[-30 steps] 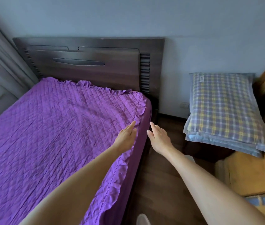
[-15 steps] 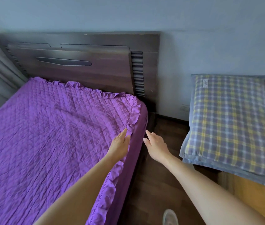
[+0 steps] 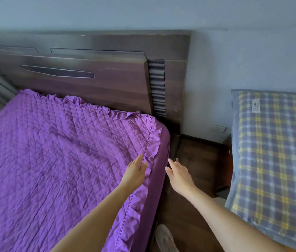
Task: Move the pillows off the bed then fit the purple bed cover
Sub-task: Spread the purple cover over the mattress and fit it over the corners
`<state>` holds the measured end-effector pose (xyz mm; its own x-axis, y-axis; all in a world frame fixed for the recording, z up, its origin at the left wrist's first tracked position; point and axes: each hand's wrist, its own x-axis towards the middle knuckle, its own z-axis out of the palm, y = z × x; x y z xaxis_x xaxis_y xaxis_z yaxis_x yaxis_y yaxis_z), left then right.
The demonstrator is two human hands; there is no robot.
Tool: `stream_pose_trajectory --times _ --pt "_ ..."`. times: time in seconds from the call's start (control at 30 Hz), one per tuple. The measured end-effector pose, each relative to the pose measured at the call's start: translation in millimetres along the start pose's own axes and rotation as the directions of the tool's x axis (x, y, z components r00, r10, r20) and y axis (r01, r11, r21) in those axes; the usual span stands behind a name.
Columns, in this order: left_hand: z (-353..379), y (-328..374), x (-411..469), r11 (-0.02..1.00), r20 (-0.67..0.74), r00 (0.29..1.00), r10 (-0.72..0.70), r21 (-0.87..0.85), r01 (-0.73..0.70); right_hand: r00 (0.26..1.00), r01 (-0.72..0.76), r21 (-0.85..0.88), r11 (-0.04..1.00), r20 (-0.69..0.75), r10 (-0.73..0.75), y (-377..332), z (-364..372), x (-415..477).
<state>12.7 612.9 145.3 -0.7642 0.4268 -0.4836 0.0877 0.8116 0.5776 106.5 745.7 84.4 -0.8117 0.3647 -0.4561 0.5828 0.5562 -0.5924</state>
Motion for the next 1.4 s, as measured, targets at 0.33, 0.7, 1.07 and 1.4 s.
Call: stream_pose_trajectory --times 0.33,0.7,1.07,1.4 --pt "27.2 -24.8 150.5 0.994 0.048 0.998 -0.037 0.105 0.032 0.999 -0.037 0.022 0.999 -0.026 0.037 19.1 23.7 152.9" --pt "107.0 -68.3 300.2 0.970 -0.105 0.992 -0.065 0.227 0.088 0.967 -0.077 -0.091 0.993 -0.248 0.052 42.7 55.7 324.9" --pt "139.2 -74.7 339.5 0.900 -0.205 0.975 -0.083 0.406 0.162 0.932 -0.077 -0.202 0.976 -0.362 -0.001 43.4 74.3 385.6" --pt "149.2 -82.2 344.5 0.946 -0.423 0.906 -0.032 0.279 0.164 0.861 0.060 -0.307 0.950 -0.465 -0.205 61.9 69.4 392.3"
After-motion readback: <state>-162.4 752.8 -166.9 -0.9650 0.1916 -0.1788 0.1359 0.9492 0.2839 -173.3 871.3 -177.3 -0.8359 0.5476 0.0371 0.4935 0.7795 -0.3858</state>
